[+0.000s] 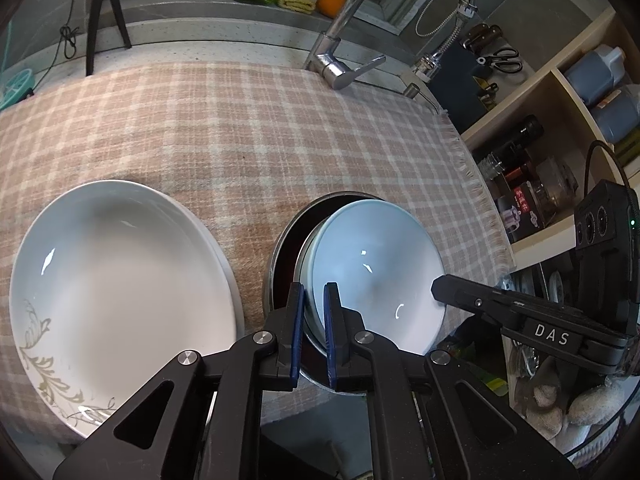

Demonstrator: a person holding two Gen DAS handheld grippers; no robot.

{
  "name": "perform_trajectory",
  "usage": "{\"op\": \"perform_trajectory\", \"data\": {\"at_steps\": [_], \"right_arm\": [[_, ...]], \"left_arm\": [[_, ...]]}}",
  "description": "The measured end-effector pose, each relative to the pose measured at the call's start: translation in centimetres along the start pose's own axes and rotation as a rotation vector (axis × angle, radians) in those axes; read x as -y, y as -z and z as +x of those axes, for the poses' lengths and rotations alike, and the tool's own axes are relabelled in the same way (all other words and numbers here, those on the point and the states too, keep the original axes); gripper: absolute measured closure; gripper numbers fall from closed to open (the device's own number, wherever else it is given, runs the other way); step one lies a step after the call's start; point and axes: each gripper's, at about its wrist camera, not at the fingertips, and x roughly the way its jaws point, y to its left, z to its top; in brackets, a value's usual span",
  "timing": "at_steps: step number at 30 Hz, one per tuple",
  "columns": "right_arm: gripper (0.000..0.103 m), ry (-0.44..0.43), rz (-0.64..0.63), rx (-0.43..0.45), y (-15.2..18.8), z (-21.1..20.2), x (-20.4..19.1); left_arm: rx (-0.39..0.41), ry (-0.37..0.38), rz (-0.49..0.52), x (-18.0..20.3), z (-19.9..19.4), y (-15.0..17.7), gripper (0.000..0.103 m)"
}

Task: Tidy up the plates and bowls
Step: 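Lower the pale blue bowl into the red-bottomed bowl with the right gripper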

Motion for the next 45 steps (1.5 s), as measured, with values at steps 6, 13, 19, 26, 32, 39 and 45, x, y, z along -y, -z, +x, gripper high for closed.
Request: {"op": "perform_trajectory", "data": {"at_steps": [6,13,19,26,32,39,45], "right_arm": [[0.088,0.001,-0.006,0.024,0.1,-0.8,0.0],[0.087,-0.027,0.012,0.068,0.2,-2.1,0.9],[0.084,-0.022,-0.009,0.146,1.2,-3.4,1.2],[0.083,-0.048,0.030,0.207,2.8,-4.3,2.2],[0.083,-0.042,0.023,0.239,3.2,-4.9,2.1],[0.082,-0.024,-0.004,0.248,3.0,-4.5,1.8],[0.082,-0.043,0.008,0.211,2.8,-2.9,2.4]], "left_arm": [[0.020,-0.009,0.008,-0.1,-0.7,-0.1,0.093],[0.047,-0.003,-0.021,-1.1,-2.0,0.2,0.093],[0.079,-0.013,-0.052,-2.1,-2.9,1.1,0.093],[0.144,-0.113,-0.021,-1.8,-4.3,1.9,0.093],[0.168,-0.175,0.001,-1.8,-4.7,2.0,0.089],[0.143,-0.181,-0.005,-2.0,-3.8,2.1,0.089],[0.102,-0.115,-0.063,-2.8,-3.0,1.7,0.089]]}}
